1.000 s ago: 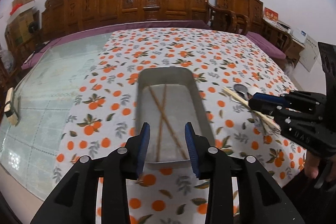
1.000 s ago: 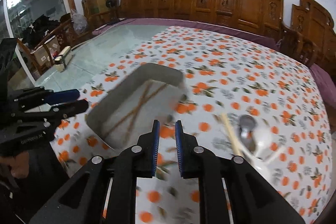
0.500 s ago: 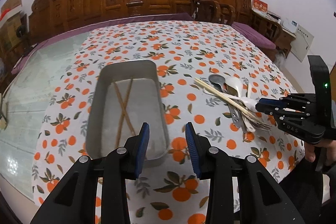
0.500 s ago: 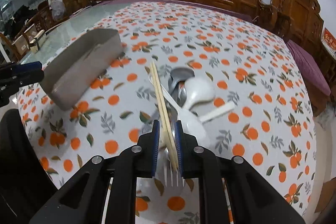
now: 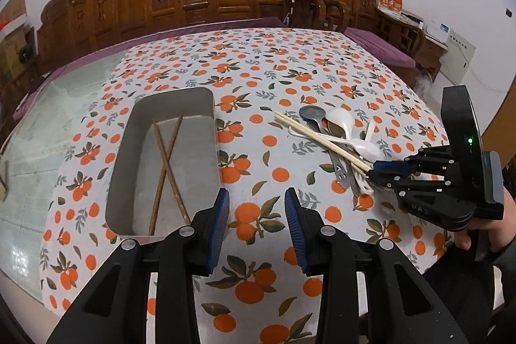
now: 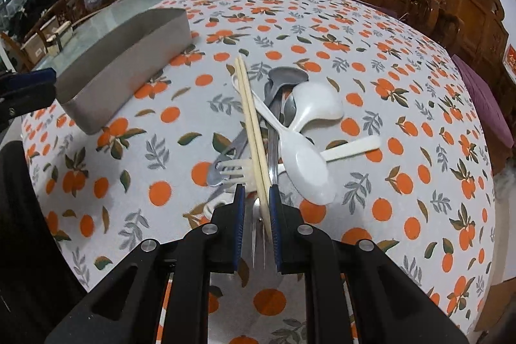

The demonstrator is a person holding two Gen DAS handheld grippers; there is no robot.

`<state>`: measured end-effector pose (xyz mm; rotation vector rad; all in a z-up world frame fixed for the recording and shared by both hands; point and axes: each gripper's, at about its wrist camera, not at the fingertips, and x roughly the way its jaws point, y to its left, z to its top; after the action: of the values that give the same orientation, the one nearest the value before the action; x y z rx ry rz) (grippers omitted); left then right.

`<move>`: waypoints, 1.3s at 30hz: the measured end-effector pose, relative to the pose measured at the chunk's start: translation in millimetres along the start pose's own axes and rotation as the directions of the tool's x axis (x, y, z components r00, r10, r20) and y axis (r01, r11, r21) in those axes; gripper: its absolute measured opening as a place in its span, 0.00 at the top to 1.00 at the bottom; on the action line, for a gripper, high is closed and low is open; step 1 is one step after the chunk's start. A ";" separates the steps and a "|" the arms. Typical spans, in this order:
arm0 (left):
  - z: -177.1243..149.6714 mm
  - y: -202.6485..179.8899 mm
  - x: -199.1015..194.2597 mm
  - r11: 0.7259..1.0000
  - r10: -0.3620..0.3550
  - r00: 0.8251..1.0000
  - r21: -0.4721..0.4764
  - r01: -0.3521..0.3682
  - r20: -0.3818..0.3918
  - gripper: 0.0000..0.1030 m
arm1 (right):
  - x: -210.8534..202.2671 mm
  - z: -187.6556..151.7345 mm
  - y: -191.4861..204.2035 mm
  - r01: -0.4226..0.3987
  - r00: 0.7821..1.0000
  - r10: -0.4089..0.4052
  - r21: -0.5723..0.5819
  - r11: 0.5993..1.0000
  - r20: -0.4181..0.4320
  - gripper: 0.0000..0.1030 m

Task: Organize utensils
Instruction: 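Grasp a light bamboo chopstick from the pile with the right tool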

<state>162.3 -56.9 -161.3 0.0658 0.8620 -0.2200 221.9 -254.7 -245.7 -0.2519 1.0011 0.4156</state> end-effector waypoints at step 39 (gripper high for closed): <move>-1.1 -18.8 21.7 0.998 -0.004 0.999 0.063 0.007 -0.041 0.67 | -31.5 11.1 -10.4 -0.047 0.997 0.045 0.033 0.998 0.055 0.94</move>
<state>171.0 -78.7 -177.9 0.1273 0.8962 -0.2519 220.2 -266.6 -212.8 -0.1859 0.9610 0.4442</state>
